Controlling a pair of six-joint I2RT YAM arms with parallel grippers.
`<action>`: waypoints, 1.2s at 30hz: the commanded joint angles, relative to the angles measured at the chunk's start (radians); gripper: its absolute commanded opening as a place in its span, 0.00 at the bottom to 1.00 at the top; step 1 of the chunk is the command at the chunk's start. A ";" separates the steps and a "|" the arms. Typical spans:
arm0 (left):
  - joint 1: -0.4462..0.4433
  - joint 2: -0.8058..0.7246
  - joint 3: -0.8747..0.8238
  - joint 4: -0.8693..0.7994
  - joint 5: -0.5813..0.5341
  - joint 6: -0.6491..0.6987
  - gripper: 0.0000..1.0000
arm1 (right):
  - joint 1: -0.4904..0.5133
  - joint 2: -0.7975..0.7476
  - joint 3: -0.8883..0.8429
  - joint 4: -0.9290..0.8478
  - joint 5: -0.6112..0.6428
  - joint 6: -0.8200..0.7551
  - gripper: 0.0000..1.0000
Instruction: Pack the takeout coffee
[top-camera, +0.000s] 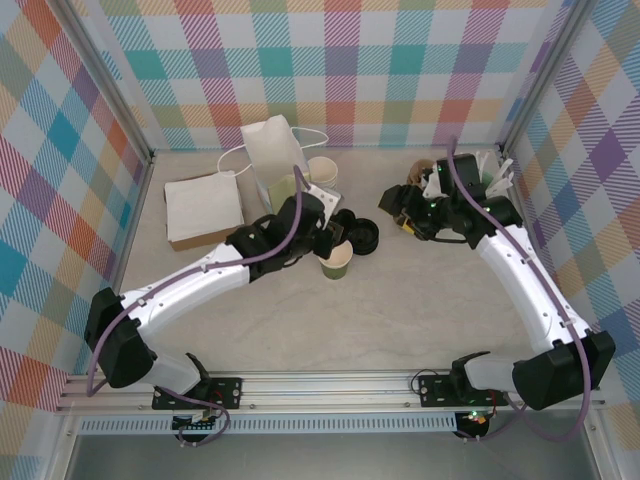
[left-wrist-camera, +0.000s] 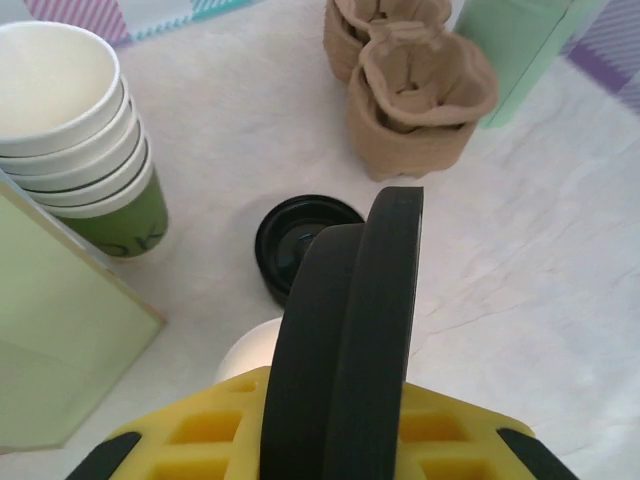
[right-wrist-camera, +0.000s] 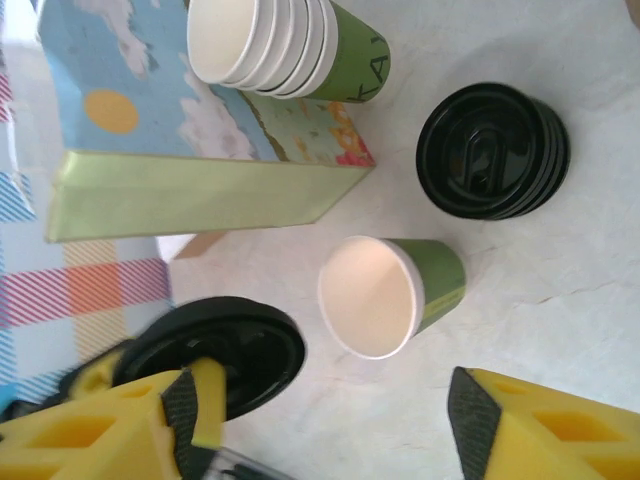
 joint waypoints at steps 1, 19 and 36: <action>-0.060 -0.025 -0.051 0.067 -0.207 0.206 0.08 | -0.004 -0.019 -0.011 0.035 -0.091 0.210 0.71; -0.151 -0.041 -0.154 0.315 -0.275 0.449 0.07 | 0.064 0.166 0.018 0.091 -0.238 0.555 0.71; -0.152 -0.032 -0.152 0.331 -0.259 0.464 0.07 | 0.105 0.236 0.026 0.109 -0.237 0.589 0.41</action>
